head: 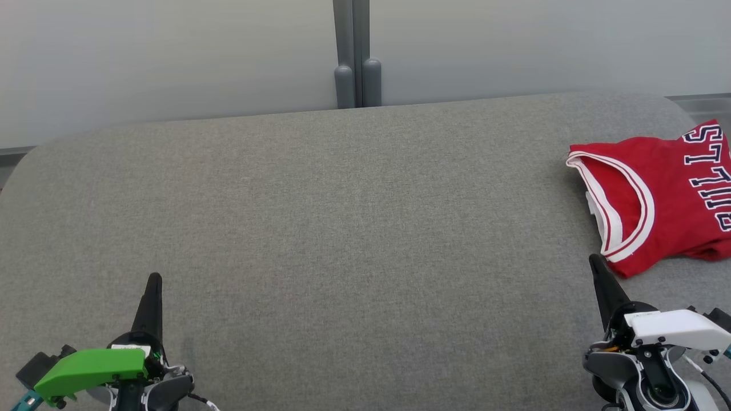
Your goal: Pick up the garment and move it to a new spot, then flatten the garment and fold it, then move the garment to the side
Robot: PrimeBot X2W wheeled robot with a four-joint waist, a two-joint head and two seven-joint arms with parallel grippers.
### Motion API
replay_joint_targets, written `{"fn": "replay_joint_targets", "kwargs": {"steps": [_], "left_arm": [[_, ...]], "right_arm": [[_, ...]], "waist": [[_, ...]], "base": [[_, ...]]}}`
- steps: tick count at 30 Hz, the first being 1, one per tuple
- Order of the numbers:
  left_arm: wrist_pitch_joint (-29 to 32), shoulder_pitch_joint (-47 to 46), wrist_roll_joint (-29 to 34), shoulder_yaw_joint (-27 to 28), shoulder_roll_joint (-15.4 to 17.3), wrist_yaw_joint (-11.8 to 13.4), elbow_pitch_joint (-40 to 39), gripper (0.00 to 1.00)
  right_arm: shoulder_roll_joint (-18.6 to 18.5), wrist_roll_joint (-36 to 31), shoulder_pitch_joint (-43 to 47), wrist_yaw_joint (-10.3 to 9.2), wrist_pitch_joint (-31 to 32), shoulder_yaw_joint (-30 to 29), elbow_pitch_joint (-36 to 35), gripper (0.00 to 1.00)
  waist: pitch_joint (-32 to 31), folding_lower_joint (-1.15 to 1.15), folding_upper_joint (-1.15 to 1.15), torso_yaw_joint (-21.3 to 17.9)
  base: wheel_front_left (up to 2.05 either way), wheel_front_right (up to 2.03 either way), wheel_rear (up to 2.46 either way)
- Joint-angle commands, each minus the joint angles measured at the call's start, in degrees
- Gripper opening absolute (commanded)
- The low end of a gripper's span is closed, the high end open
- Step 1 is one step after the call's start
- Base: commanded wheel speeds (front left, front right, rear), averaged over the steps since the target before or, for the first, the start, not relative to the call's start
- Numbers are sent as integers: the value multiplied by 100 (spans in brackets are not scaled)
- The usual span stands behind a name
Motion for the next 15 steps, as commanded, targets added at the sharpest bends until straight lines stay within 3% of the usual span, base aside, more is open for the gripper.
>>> {"fn": "replay_joint_targets", "kwargs": {"steps": [1,15], "left_arm": [[37,-134,-120,32,43,-14,-45,0],[189,-203,-641,67,47,-16,-79,0]], "right_arm": [[-7,134,-84,1,36,-17,-43,0],[12,747,-109,1,192,-51,-90,0]], "waist": [[0,0,0,1],[-2,0,0,6]], "base": [[0,0,0],[0,0,0]]}}
